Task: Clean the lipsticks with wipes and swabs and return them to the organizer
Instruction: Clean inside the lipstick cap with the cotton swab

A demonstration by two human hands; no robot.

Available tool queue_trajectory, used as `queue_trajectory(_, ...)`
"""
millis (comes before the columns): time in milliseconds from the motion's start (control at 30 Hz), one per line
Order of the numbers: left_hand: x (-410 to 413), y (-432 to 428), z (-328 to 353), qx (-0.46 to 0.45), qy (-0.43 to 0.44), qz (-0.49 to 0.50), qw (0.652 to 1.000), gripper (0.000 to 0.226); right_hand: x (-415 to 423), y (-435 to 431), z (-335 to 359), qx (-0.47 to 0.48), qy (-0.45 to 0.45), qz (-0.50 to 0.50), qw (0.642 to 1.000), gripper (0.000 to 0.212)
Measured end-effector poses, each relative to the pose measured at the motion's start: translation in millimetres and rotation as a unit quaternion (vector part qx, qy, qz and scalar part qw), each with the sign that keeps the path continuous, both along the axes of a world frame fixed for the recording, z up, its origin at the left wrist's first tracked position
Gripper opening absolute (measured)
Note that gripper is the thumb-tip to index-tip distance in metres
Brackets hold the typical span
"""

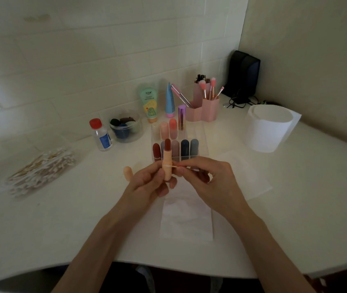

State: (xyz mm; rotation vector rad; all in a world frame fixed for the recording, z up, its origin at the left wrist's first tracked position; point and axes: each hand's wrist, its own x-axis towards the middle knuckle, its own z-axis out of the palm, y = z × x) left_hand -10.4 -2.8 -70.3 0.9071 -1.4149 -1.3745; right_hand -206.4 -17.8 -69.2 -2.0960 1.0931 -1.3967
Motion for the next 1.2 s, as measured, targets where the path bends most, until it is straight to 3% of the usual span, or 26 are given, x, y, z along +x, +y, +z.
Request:
queue_trajectory(67,-2.7,1.8,1.6,0.021,0.012,0.005,1.000,0.029,0.0,-0.1,-0.3,0.001,0.005,-0.002,1.000,0.017)
queue_trajectory(233,-2.1,0.4,0.4,-0.011,-0.051,0.025,0.998,0.029,2.7,1.0,-0.2,-0.013,0.011,-0.009,1.000,0.022)
queue_trajectory(433,0.8,-1.2,-0.3,-0.010,-0.042,0.025,0.999,0.031,1.5,1.0,1.0,-0.018,0.009,-0.004,1.000,0.018)
queue_trajectory(733,-0.2,-2.8,0.4,-0.014,0.022,0.009,1.000,0.032,0.8,1.4,3.9,-0.002,-0.008,-0.004,1.000,0.032)
queue_trajectory(1200,2.6,-4.3,-3.1,-0.008,0.029,-0.025,0.999,0.033,-5.8,-0.6,4.6,-0.018,-0.017,0.009,1.000,0.018)
